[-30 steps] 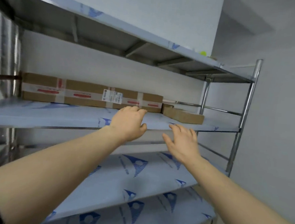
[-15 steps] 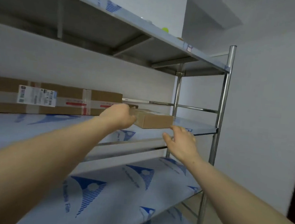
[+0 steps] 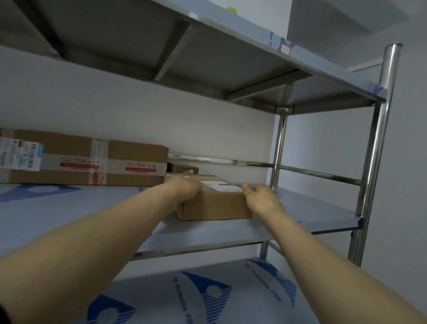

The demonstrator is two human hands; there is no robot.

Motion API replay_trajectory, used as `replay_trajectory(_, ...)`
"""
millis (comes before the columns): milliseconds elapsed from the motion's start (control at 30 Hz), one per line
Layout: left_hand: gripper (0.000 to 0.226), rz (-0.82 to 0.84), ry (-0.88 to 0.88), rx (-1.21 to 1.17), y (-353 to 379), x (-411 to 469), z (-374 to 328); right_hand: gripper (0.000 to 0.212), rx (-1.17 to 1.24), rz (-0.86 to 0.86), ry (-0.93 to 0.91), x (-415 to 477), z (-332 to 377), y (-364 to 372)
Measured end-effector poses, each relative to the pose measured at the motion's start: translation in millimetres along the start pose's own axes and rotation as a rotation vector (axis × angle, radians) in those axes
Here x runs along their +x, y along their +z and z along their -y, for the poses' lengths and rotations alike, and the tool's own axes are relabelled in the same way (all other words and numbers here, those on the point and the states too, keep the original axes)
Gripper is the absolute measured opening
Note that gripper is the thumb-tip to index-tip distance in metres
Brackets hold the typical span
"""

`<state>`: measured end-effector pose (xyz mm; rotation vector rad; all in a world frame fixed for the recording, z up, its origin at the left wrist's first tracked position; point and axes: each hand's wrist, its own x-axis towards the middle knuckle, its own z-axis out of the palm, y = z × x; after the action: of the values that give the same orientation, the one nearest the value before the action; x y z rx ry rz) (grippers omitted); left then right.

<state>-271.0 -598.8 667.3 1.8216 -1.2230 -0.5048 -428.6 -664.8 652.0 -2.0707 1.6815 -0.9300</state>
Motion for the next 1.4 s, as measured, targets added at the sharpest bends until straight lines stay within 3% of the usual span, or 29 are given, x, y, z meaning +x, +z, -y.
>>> replay_trajectory(167, 0.036, -0.112, -0.132, -0.246, 21, -5, -2, 0.043, 0.273, -0.016, -0.063, 29, -27, 4)
replay_trajectory(300, 0.037, -0.220, -0.216, -0.336, 36, -32, -7, 0.049, 0.607, 0.110, -0.045, 24, -47, -3)
replay_trajectory(500, 0.030, -0.470, -0.219, -0.424, 29, -95, -1, 0.012, 0.884, 0.274, -0.052, -31, -47, -4)
replay_trajectory(733, 0.035, -0.638, -0.133, -0.593, -19, -195, 38, 0.013, 1.132, 0.368, -0.170, -131, -13, 19)
replay_trajectory(867, 0.036, -0.755, -0.177, -0.584, -58, -265, 74, 0.013, 1.227, 0.474, -0.244, -202, 20, 46)
replay_trajectory(1033, 0.021, -0.995, -0.249, -0.539, -123, -375, 126, 0.019, 1.250, 0.660, -0.328, -315, 78, 89)
replay_trajectory(1400, 0.029, -1.401, -0.456, -0.611, -219, -646, 262, 0.019, 1.113, 1.208, -0.266, -603, 182, 186)
